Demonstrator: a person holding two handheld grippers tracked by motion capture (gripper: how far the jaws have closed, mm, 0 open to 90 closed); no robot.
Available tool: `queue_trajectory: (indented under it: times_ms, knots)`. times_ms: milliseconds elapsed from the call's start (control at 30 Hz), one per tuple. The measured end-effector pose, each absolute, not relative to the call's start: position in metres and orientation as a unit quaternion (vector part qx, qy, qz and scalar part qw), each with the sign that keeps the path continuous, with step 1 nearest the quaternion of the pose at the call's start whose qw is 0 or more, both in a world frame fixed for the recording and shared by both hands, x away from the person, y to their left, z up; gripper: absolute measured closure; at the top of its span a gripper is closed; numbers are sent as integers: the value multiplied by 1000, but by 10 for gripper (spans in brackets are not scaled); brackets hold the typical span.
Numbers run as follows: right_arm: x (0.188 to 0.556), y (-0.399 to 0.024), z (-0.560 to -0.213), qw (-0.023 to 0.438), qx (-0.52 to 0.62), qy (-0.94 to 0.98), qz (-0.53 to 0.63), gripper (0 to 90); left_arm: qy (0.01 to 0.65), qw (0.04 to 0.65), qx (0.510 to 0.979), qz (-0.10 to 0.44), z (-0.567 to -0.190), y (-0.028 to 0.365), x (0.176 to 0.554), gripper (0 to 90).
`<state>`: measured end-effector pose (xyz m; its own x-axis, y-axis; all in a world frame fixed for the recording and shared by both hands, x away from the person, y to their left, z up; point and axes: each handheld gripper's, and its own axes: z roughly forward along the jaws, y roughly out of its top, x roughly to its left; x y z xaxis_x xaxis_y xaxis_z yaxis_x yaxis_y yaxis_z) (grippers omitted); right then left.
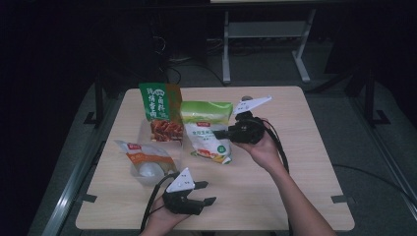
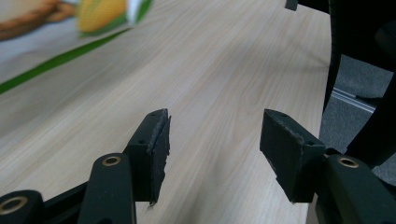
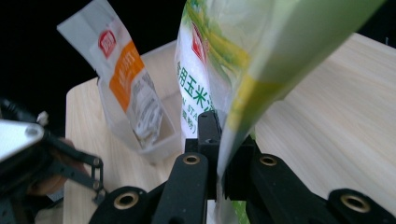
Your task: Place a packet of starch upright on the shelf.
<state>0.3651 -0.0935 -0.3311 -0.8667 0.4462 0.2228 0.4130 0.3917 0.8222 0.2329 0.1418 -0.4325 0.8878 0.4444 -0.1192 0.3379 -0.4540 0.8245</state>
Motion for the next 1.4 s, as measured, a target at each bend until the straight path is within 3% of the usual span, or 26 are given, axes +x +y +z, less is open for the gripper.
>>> queue_trajectory:
  times_ms: [933, 1400]
  knots:
    - [403, 15, -323, -14, 186, 841, 507, 877, 229, 473, 849, 49, -435, 148, 228, 392]
    - [415, 58, -354, -28, 168, 845, 507, 876, 231, 477, 847, 47, -436, 148, 229, 386]
